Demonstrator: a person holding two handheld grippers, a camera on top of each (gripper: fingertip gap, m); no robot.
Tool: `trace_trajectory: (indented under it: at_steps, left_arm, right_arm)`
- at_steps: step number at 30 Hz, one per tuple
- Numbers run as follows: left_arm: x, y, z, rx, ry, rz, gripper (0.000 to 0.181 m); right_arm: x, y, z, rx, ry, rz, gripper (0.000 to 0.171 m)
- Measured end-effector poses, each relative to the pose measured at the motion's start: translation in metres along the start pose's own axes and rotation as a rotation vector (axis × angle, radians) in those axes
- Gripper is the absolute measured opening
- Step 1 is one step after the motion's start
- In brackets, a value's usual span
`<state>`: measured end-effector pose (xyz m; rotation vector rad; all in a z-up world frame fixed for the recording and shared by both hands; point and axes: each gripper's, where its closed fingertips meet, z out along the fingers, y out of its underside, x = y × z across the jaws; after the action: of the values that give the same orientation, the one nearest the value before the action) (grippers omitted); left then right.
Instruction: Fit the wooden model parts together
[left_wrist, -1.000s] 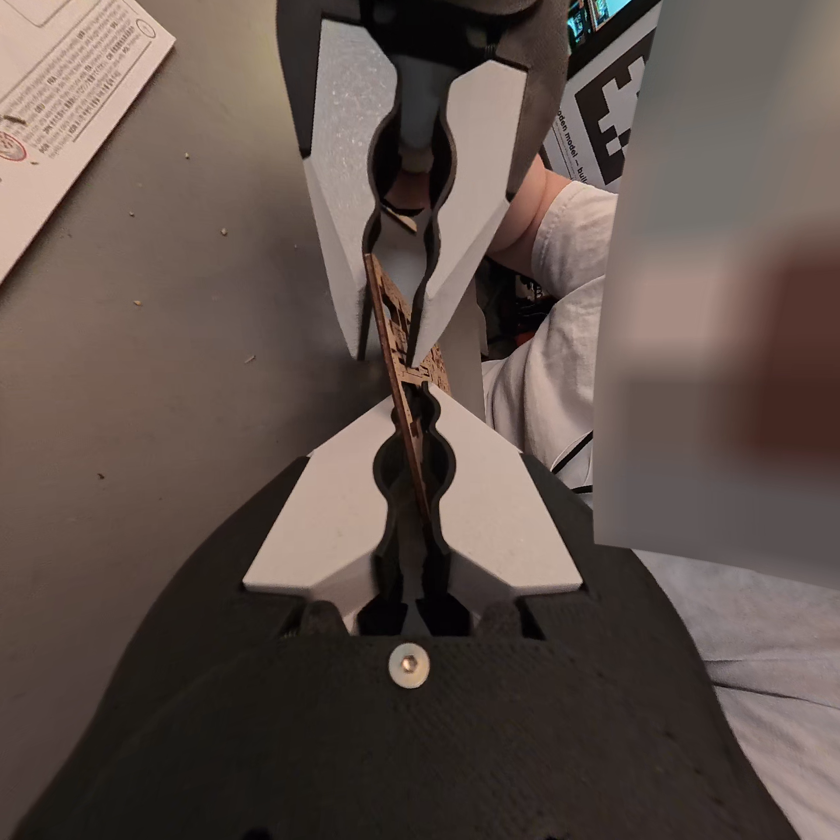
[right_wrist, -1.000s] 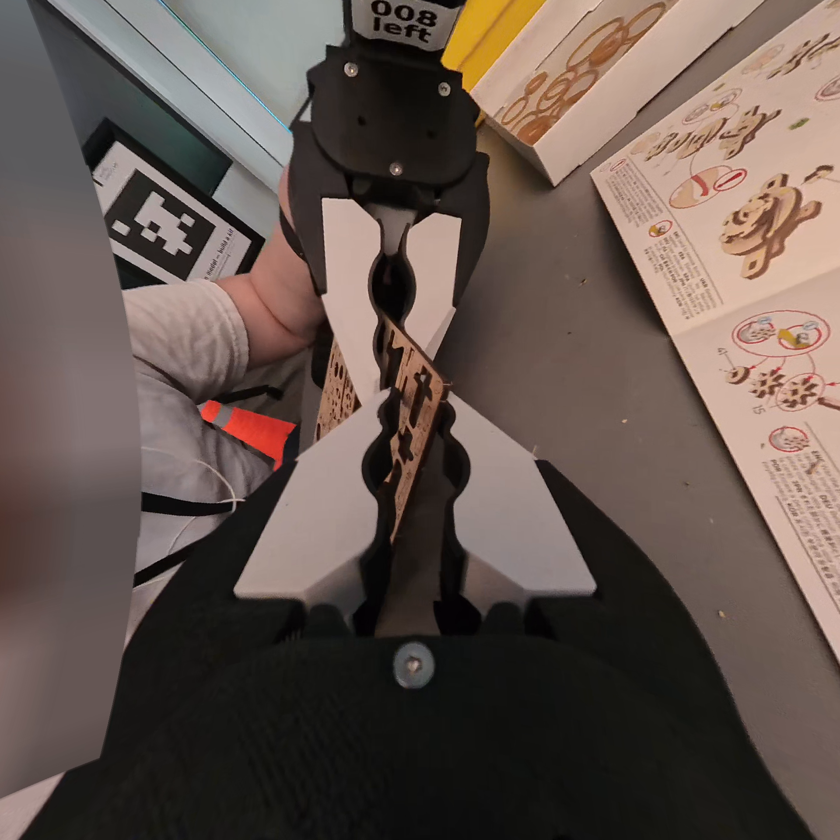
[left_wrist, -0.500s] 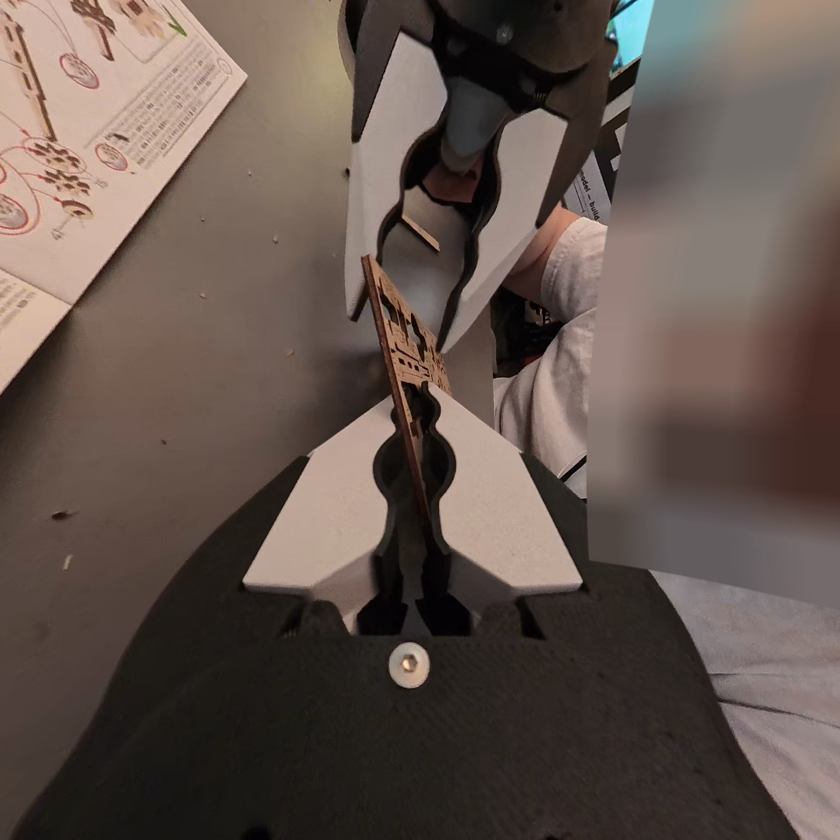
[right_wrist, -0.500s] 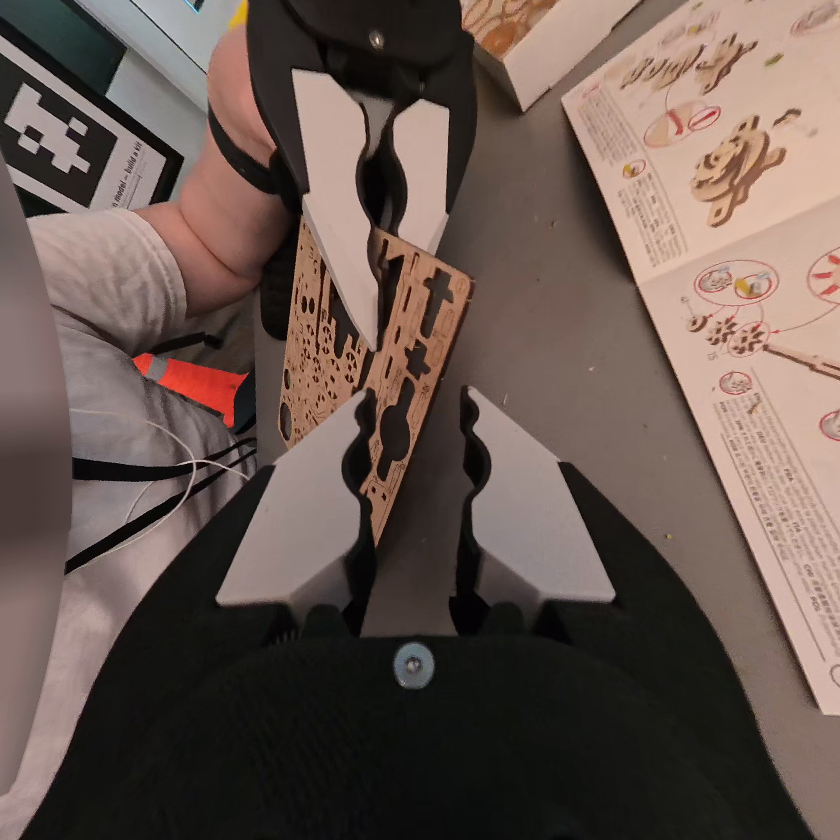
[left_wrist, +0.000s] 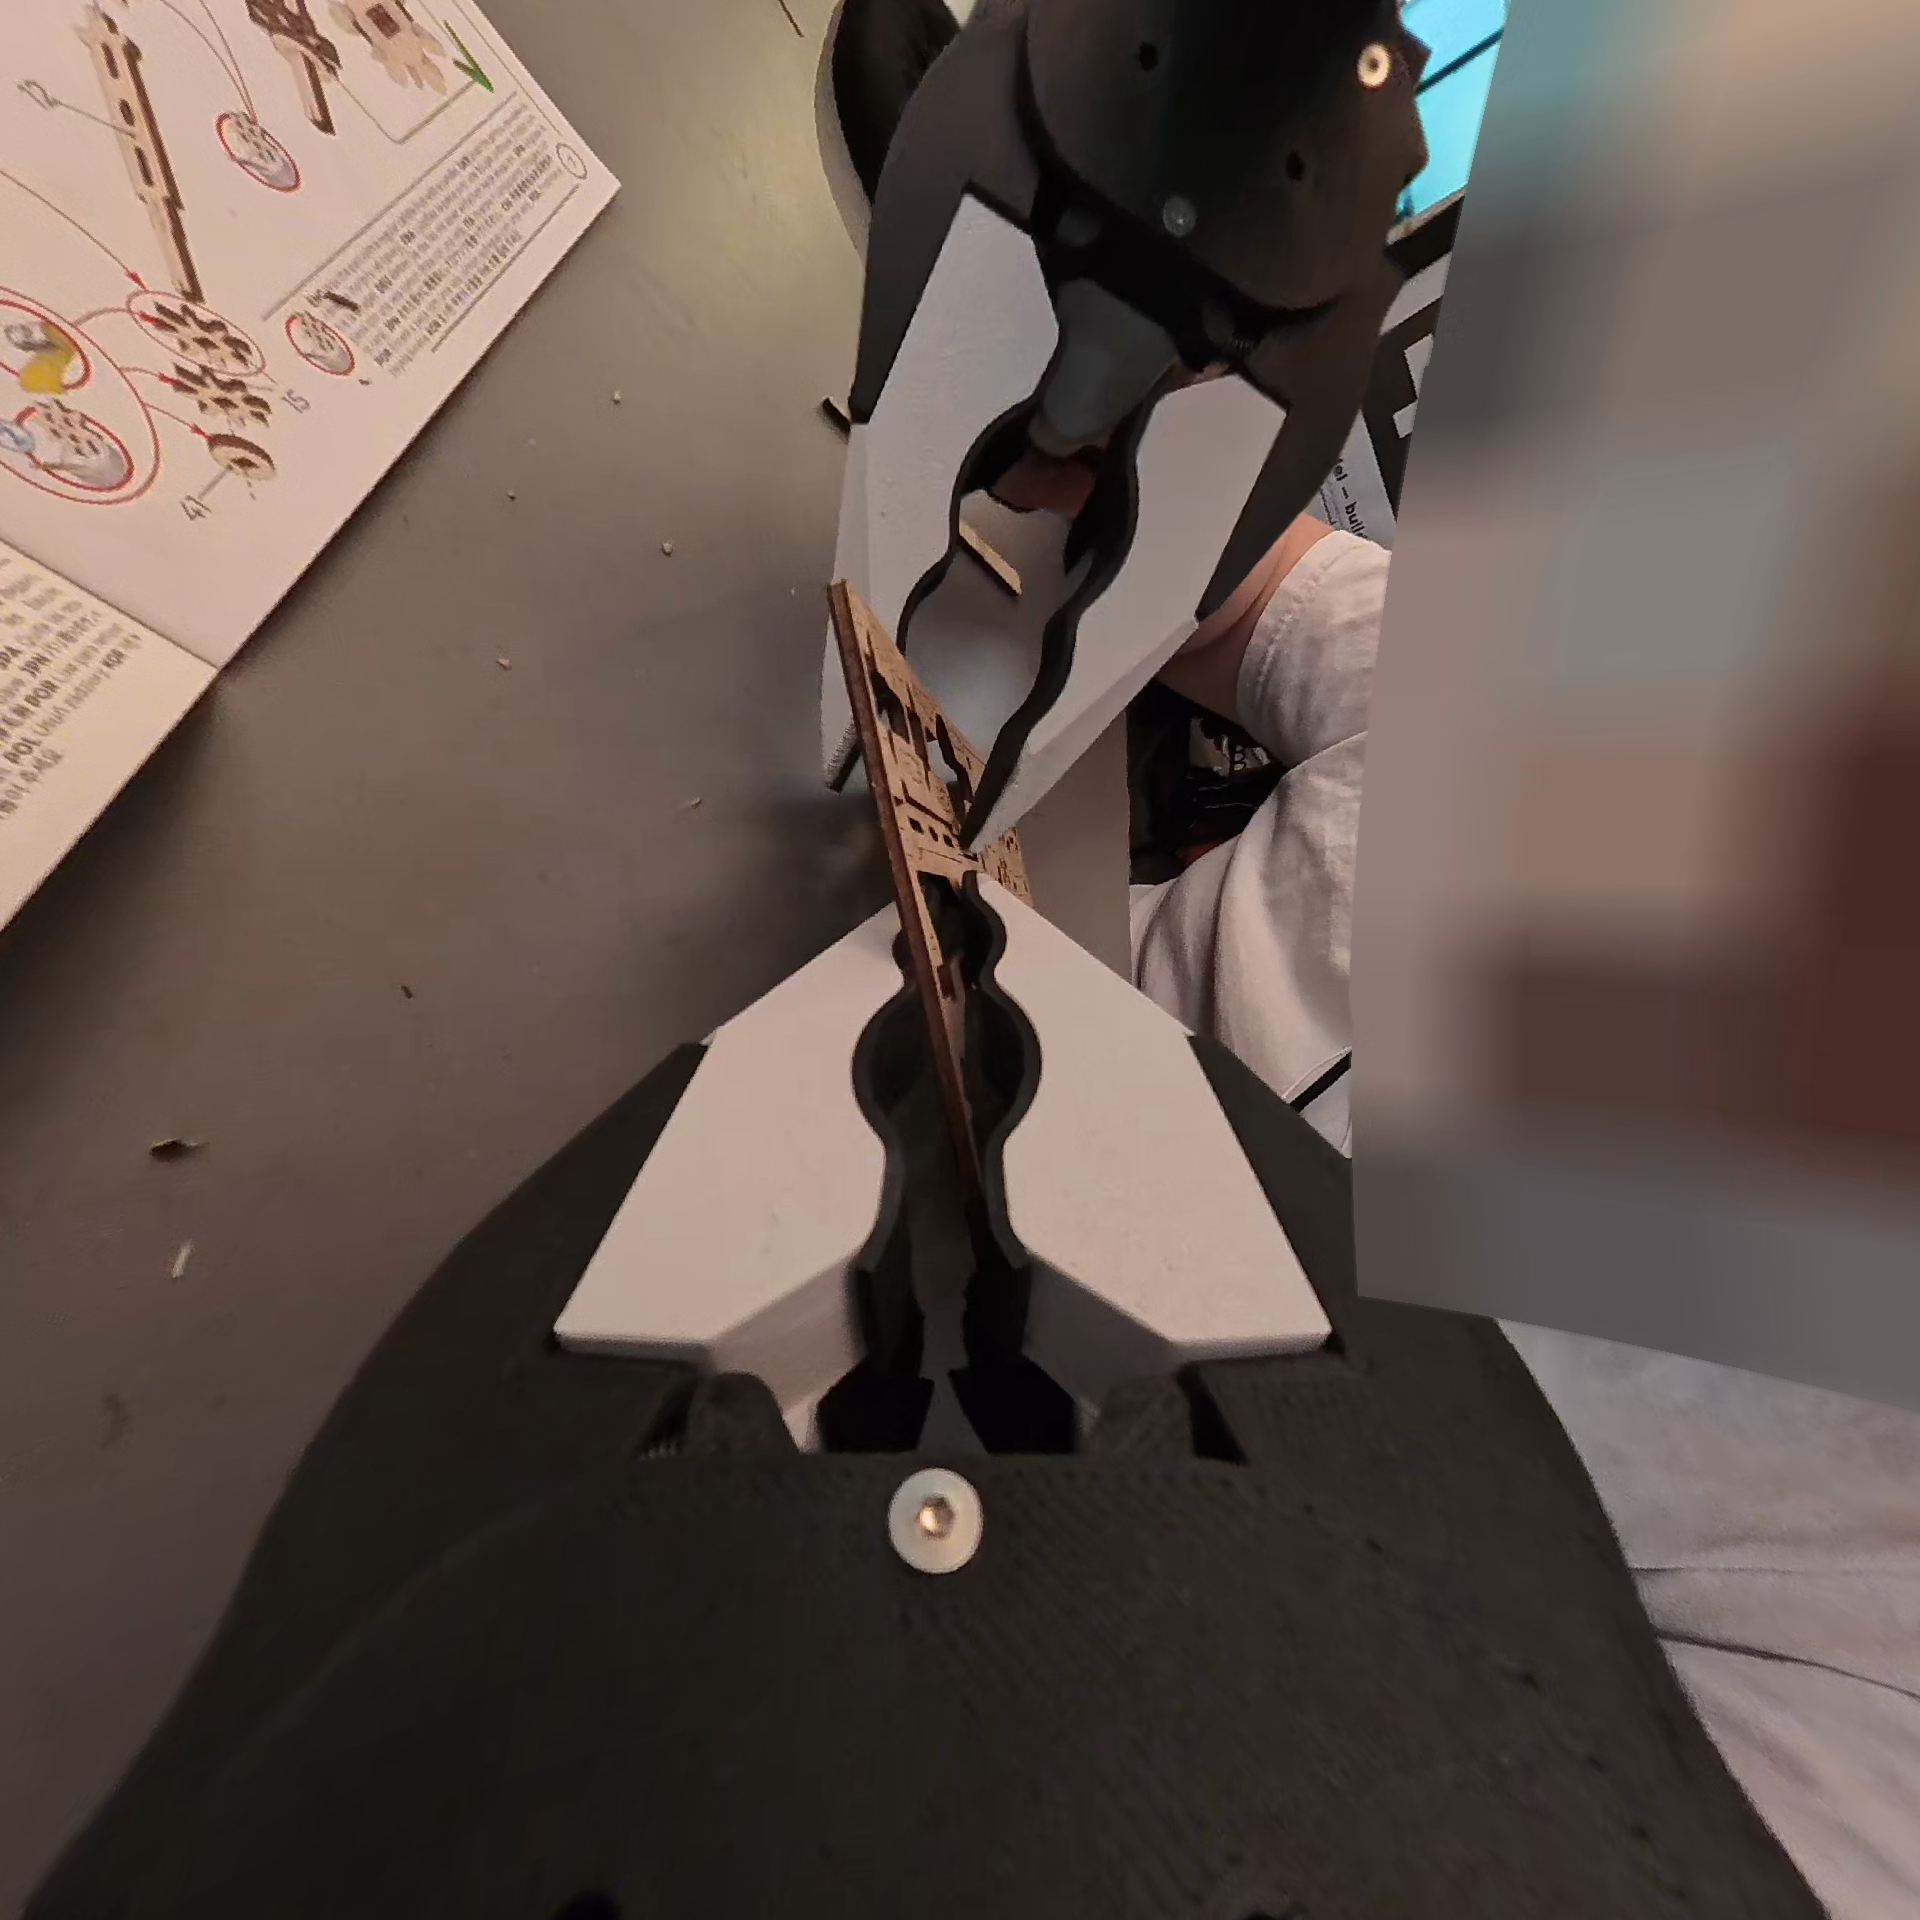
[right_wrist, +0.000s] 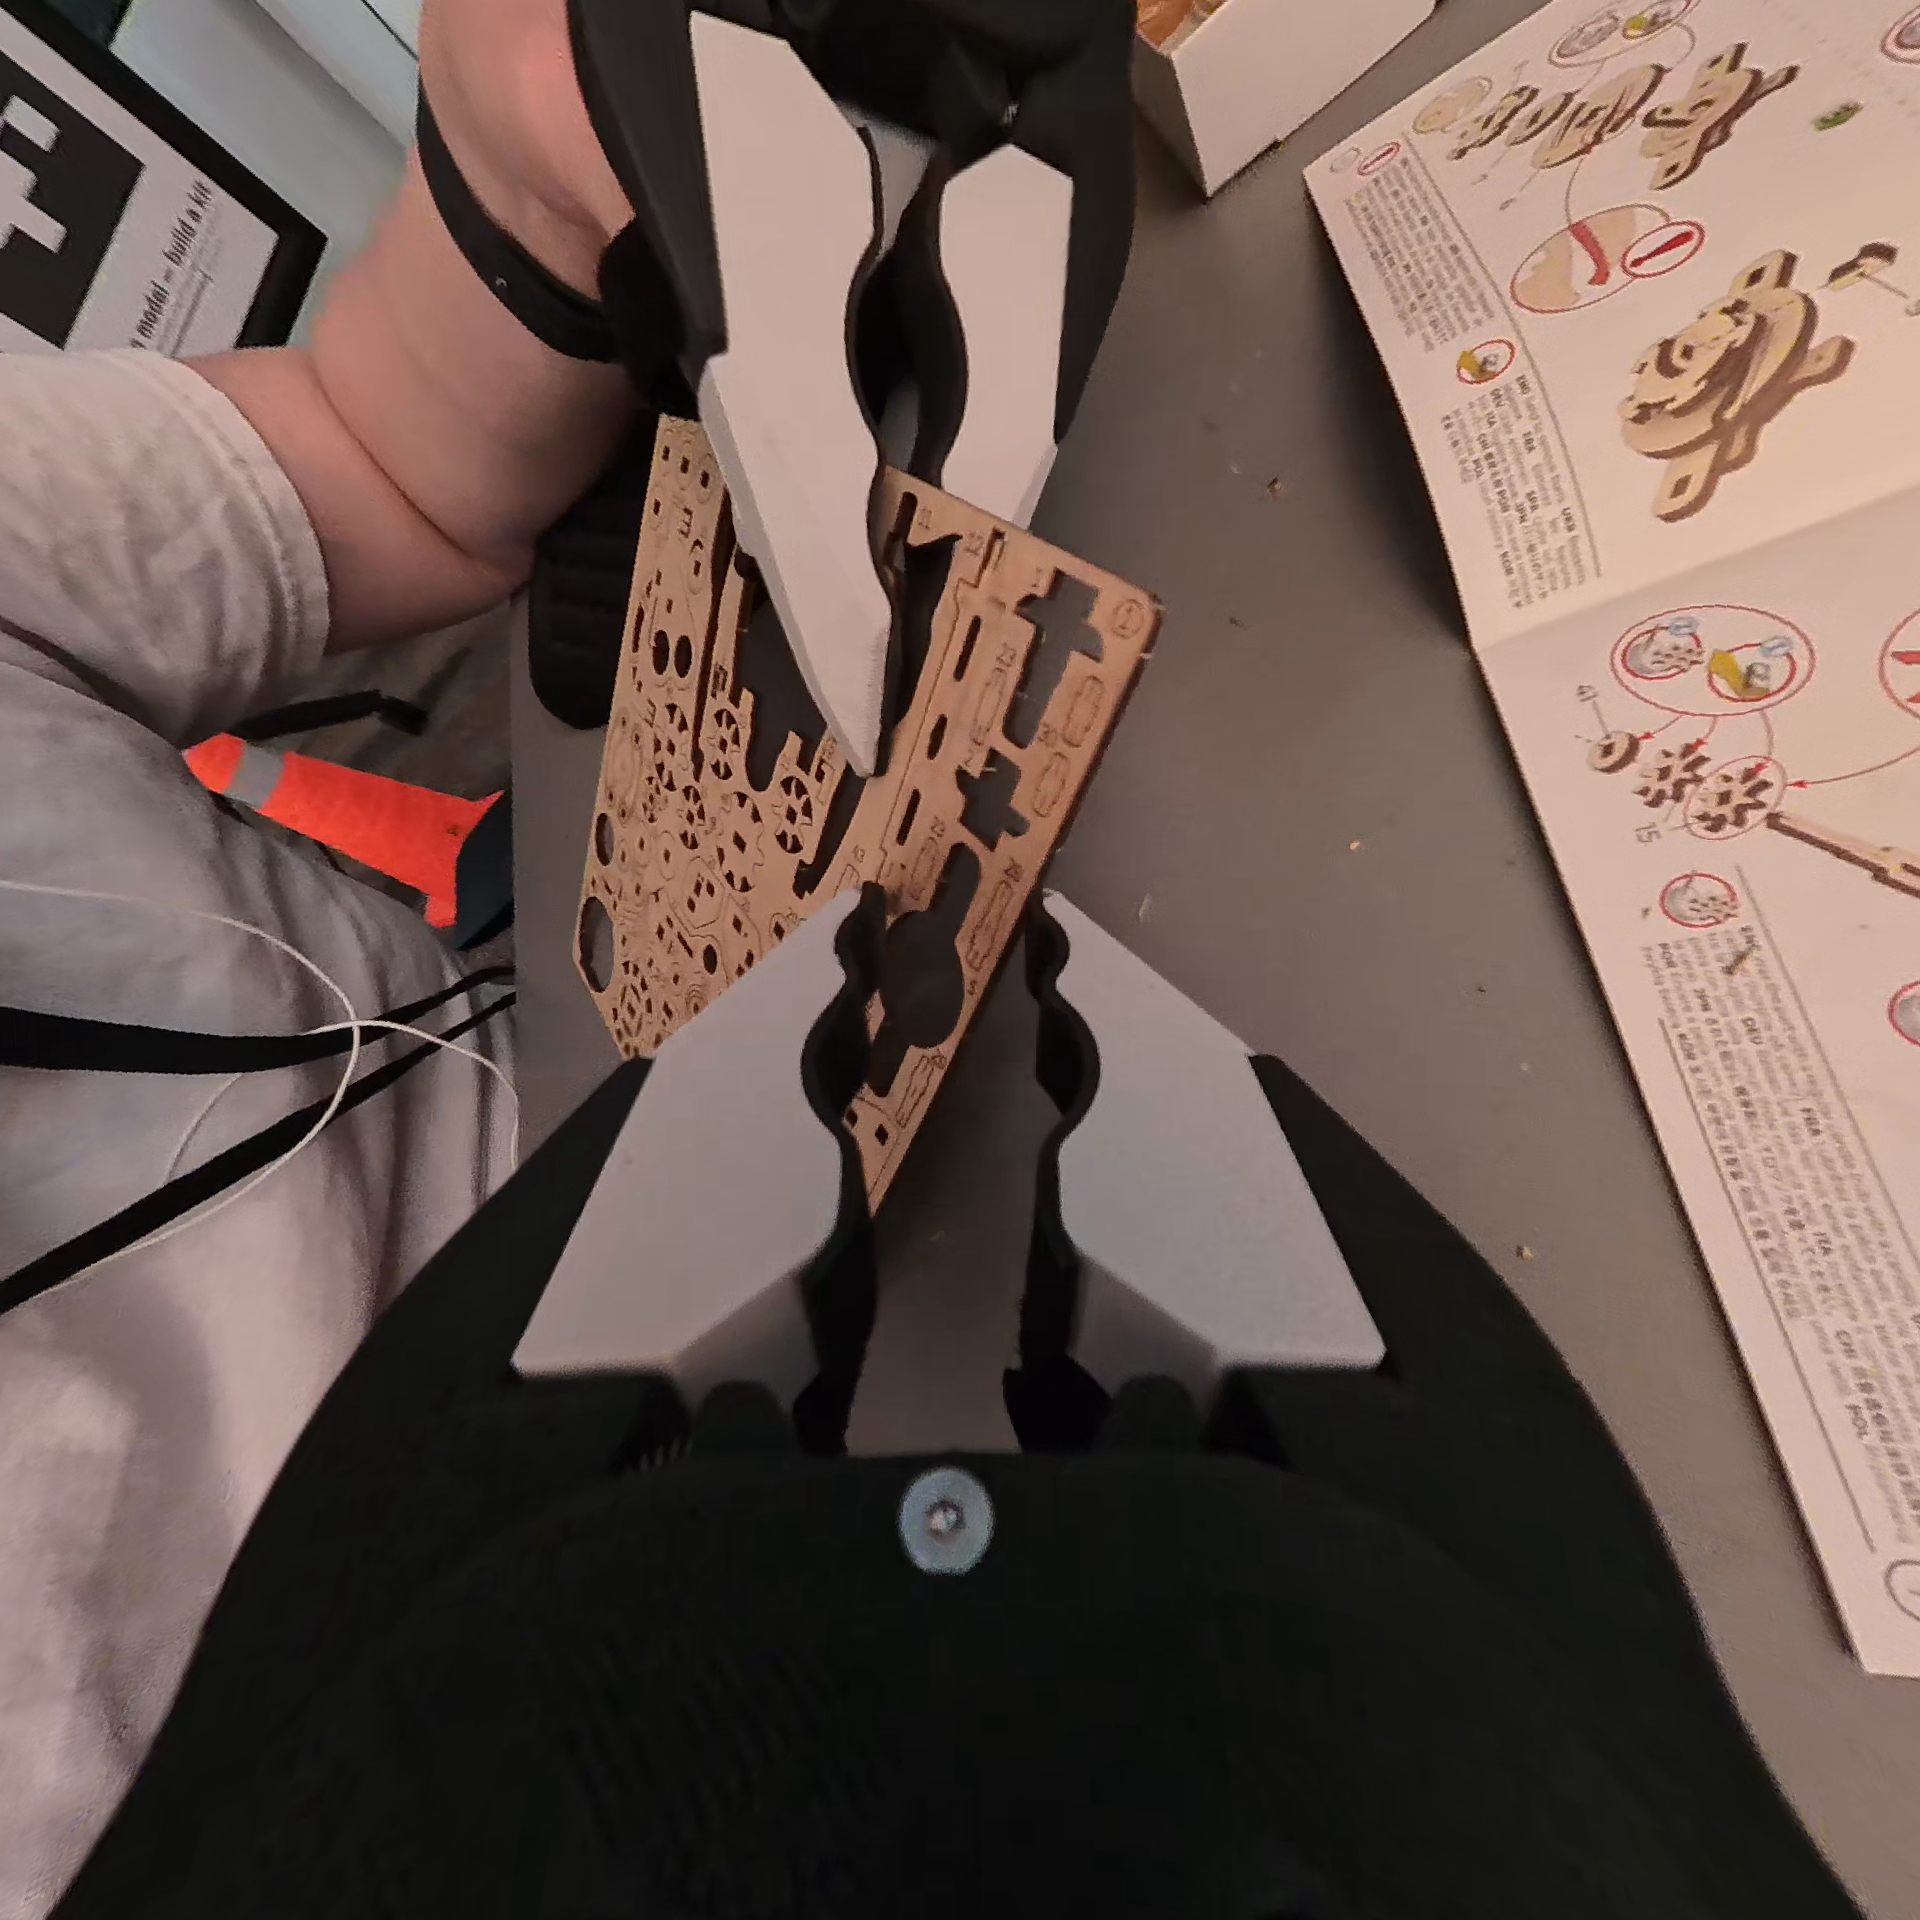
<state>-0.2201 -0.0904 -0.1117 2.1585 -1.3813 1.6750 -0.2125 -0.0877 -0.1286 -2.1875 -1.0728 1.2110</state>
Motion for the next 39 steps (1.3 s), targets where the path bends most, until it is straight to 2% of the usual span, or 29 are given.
trace_trajectory:
  at_steps: [15,18,25,39]
  left_arm:
    - [-0.004,0.000,0.002,0.005,-0.035,0.009,0.000]
    - [-0.002,0.000,0.002,0.003,-0.018,0.003,0.000]
    - [-0.001,-0.003,-0.003,0.014,-0.034,0.026,0.000]
    - [-0.004,-0.003,0.000,0.019,-0.064,0.020,0.000]
  right_arm:
    - [0.004,0.004,0.002,-0.016,0.059,0.029,0.026]
    - [0.001,0.000,0.000,0.017,-0.006,0.080,0.023]
    - [0.001,-0.008,-0.001,0.077,-0.034,0.138,0.020]
    - [0.005,-0.003,0.001,0.041,0.041,0.067,0.022]
